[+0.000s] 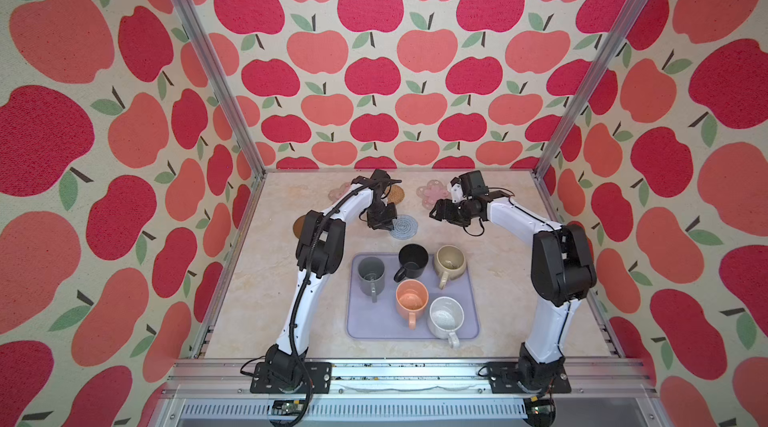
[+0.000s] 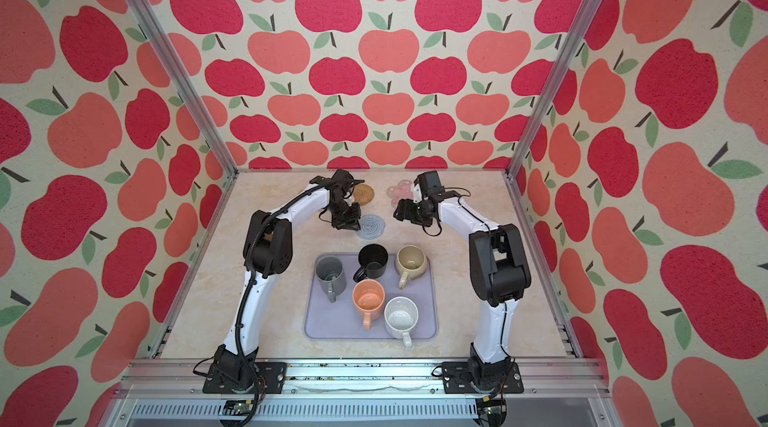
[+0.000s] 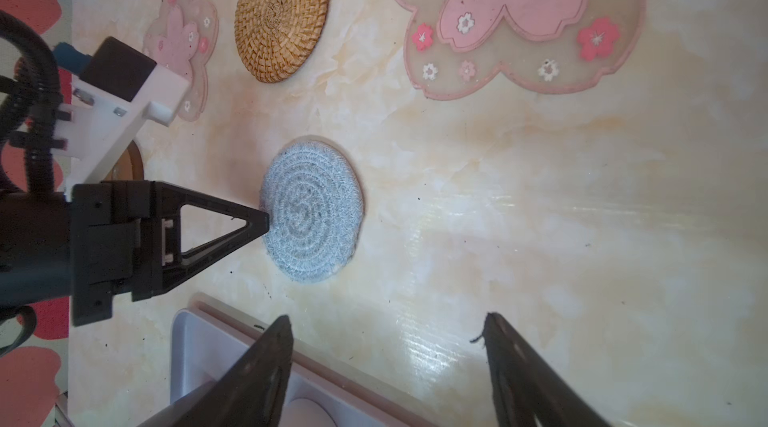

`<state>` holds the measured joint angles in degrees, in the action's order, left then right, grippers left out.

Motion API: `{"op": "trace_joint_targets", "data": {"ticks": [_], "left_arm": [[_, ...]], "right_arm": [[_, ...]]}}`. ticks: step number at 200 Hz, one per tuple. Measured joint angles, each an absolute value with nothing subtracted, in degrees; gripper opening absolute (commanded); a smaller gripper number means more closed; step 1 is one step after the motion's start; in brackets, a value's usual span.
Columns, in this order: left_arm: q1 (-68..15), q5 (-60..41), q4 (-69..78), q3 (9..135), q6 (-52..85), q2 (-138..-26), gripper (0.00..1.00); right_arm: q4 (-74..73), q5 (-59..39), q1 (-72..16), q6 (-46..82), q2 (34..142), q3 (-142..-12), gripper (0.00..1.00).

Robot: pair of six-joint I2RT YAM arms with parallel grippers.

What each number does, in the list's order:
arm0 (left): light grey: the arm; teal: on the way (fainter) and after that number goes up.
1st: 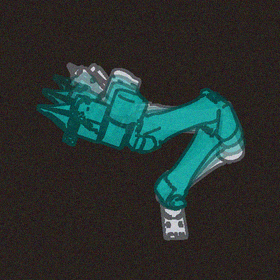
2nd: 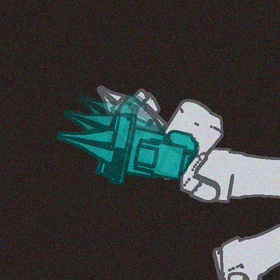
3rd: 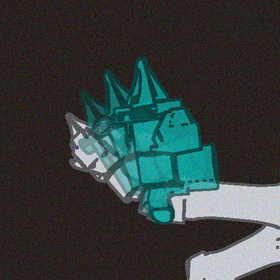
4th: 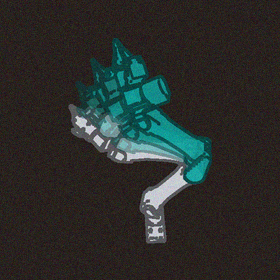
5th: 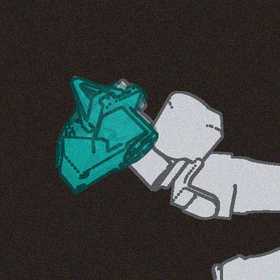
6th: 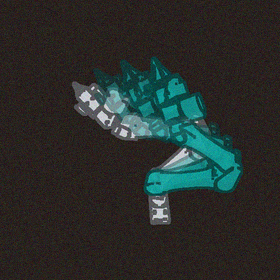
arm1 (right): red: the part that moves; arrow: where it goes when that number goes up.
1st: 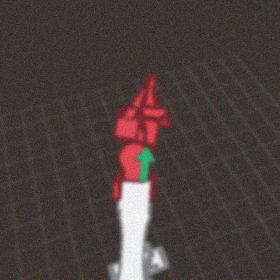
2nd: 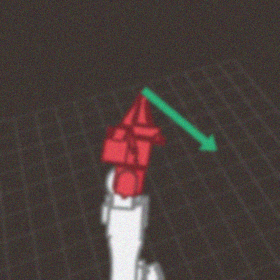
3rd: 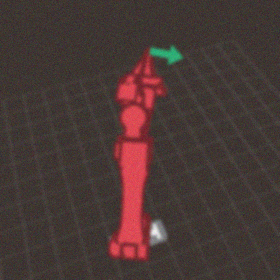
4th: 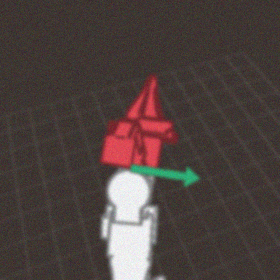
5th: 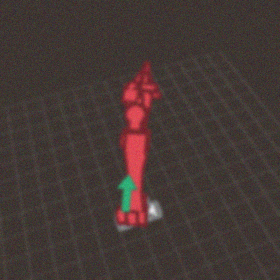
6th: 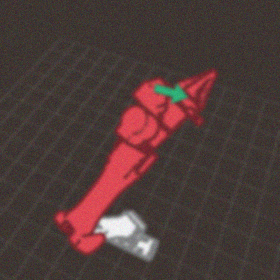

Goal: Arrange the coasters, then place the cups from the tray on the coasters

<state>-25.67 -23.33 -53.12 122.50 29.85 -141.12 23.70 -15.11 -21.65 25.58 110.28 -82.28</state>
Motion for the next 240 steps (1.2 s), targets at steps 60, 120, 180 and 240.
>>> {"op": "trace_joint_targets", "data": {"ticks": [60,120,180,240], "left_arm": [[-28.1,-25.8,-53.6,124.9,30.3,-142.6,0.13],[-29.0,-26.5,-53.5,125.6,31.4,-143.1,0.17],[-28.1,-26.8,-53.1,125.6,32.5,-141.8,0.35],[-21.1,-30.7,-43.3,110.4,35.3,-124.8,0.38]], "right_arm": [[23.7,-15.1,-21.6,25.6,110.9,-82.3,0.75],[23.7,-15.1,-21.6,25.6,110.9,-82.3,0.75],[23.7,-15.1,-21.6,25.6,110.9,-82.3,0.75],[23.7,-15.1,-21.6,25.6,110.9,-82.3,0.75]]}}
